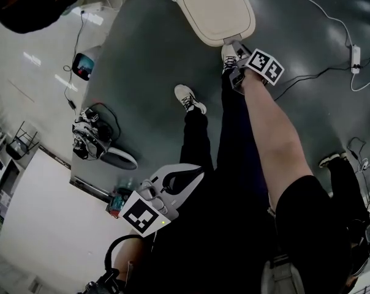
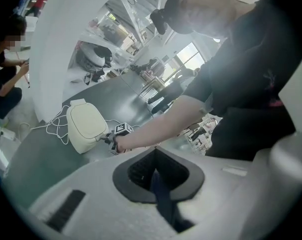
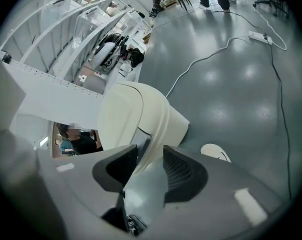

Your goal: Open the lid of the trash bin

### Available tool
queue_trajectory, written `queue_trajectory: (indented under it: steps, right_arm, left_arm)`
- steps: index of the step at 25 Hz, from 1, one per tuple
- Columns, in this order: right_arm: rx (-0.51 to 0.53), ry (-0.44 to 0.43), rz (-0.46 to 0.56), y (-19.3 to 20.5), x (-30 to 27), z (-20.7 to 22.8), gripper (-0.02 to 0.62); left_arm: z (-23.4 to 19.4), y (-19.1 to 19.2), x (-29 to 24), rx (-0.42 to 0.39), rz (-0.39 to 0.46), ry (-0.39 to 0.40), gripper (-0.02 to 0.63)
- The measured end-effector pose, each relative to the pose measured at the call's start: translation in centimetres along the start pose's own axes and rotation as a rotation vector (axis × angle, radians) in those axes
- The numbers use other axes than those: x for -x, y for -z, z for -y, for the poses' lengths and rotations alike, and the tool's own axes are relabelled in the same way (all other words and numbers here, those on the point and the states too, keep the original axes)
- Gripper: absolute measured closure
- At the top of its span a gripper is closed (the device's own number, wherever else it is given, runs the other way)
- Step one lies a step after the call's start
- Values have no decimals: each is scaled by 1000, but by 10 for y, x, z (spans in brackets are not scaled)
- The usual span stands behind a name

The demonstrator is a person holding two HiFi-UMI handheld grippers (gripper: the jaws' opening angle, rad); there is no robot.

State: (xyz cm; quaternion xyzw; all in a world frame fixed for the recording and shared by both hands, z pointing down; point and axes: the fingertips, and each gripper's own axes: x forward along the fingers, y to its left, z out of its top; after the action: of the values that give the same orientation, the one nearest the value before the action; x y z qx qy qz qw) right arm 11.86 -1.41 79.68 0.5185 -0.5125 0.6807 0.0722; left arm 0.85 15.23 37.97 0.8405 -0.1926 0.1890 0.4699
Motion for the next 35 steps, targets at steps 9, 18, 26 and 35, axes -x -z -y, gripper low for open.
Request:
queue_trajectory:
  steps: [9,18,26,35]
  right_arm:
    - [-6,21,5,1,1,0,445]
    - [-14,6,9,0,0,-1,442]
    - [4,23,3,-2,-4,-4,463]
    - [-1,59,-17,-8,32,-44,589]
  left_arm:
    - [-3,-4,0,22,32,-8,603]
    - [-2,-3,-4,30,27,3,603]
    - [3,-9,-2,22,52,25,603]
    - [31,-32,32,-83,94,37,603]
